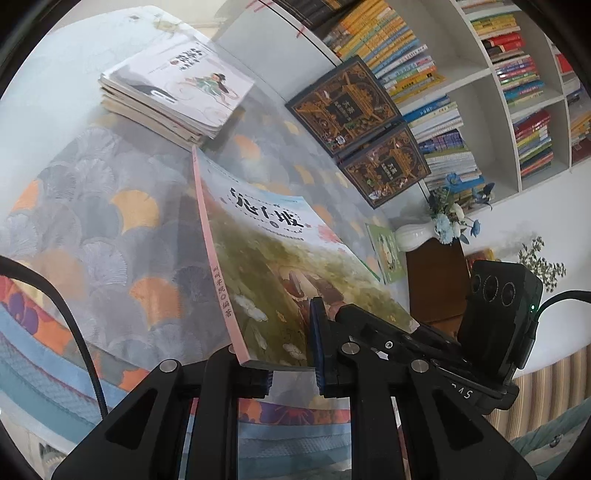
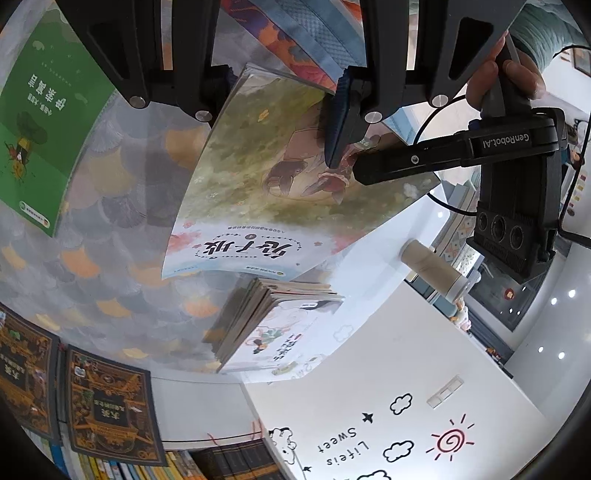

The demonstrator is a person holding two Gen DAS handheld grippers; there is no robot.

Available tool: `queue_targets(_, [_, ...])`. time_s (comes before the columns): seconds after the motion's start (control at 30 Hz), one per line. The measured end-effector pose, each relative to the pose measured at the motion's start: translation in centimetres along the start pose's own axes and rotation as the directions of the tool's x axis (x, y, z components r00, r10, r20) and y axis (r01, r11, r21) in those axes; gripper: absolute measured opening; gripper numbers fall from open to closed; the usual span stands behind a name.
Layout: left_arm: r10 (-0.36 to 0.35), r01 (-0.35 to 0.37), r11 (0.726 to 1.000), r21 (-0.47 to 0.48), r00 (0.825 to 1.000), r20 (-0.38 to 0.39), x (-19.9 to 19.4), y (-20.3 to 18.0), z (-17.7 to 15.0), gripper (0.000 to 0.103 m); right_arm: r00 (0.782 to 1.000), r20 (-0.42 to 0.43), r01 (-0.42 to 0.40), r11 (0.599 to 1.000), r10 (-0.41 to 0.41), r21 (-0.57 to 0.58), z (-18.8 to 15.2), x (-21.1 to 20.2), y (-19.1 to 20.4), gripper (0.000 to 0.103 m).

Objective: Organize books

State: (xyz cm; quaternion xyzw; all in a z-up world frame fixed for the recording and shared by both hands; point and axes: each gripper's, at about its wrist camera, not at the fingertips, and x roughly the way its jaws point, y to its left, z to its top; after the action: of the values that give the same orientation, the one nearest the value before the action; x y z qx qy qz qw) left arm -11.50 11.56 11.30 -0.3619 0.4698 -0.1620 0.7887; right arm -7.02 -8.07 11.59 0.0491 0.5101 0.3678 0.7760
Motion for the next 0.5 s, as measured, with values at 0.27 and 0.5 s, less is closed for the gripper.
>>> queue_targets(0.27, [0.041,-0.034,0.997,-0.074,0.995,0.087,-2.7,1.6,-1.6,0.014,0.997,-0.045,-0.059,0.995,0.055,-0.082,0.3,1.7,2.3,0.039])
queue_targets(0.5, [0.076,-0.06,0.991,-0.12,0.988,0.131,-4.0,1.9,-3.4,0.014,0.993,-0.071,-0.104,0.986,0.095,-0.133,-0.4,2.4,3.6,0.039])
